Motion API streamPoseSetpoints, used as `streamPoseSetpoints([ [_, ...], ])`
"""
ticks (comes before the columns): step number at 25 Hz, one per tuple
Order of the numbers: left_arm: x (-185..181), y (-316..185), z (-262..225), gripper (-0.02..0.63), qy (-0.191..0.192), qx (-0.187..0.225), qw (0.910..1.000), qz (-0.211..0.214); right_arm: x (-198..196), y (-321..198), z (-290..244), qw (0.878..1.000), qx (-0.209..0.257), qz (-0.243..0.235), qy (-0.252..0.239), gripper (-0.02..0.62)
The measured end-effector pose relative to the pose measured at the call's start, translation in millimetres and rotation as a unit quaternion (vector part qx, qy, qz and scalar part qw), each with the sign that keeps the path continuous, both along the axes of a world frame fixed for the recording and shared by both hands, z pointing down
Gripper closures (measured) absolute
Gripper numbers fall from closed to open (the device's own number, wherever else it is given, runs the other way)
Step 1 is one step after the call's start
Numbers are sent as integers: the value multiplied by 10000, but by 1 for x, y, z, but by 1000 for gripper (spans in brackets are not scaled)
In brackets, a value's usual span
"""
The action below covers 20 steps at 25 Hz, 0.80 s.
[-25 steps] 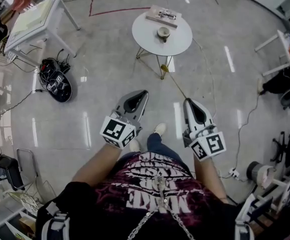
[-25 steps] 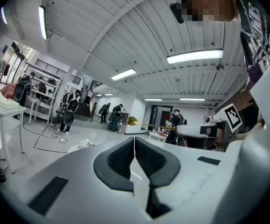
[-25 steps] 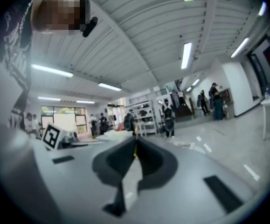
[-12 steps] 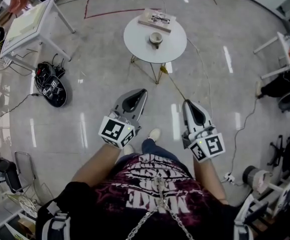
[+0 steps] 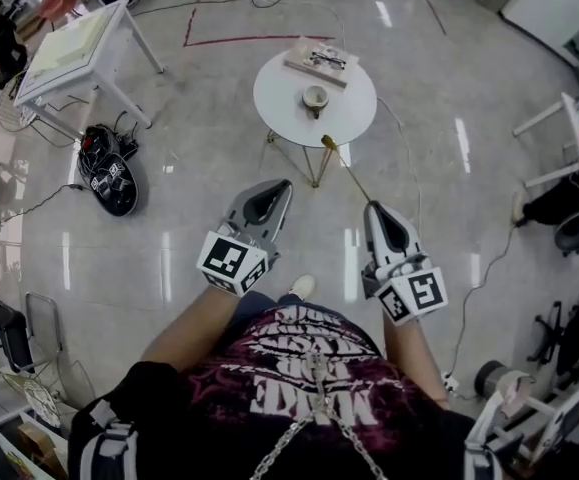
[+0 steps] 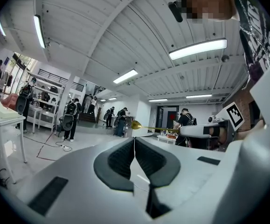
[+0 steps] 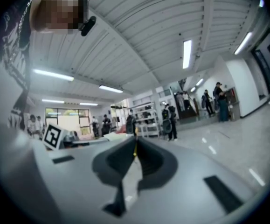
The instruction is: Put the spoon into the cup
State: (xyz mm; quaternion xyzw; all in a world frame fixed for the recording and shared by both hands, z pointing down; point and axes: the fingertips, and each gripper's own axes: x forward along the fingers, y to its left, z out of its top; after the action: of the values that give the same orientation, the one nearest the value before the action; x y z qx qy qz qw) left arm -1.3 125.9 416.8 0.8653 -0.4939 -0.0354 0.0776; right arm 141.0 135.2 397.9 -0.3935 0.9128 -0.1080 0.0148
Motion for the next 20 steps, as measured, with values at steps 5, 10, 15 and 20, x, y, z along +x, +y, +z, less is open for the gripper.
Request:
streamPoseSetpoints([
  [5,-1,-5,-11,571,-89,124,9997,-183,3,-12,-11,9998,131,-141,-76,560],
  [10,-8,-8,-12,571,-177,113,9994,-262,1,-22,-12,9996,131,-164,-166,560],
  [15,-22,-13,-12,571,-225,135,9994,-242,-15,-35,-11,9996,138,-159,-181,560],
  [20,-34,-43,-16,571,-170,152,9996,-142,-26,-57,-11,9997,77,-89,-205,560],
])
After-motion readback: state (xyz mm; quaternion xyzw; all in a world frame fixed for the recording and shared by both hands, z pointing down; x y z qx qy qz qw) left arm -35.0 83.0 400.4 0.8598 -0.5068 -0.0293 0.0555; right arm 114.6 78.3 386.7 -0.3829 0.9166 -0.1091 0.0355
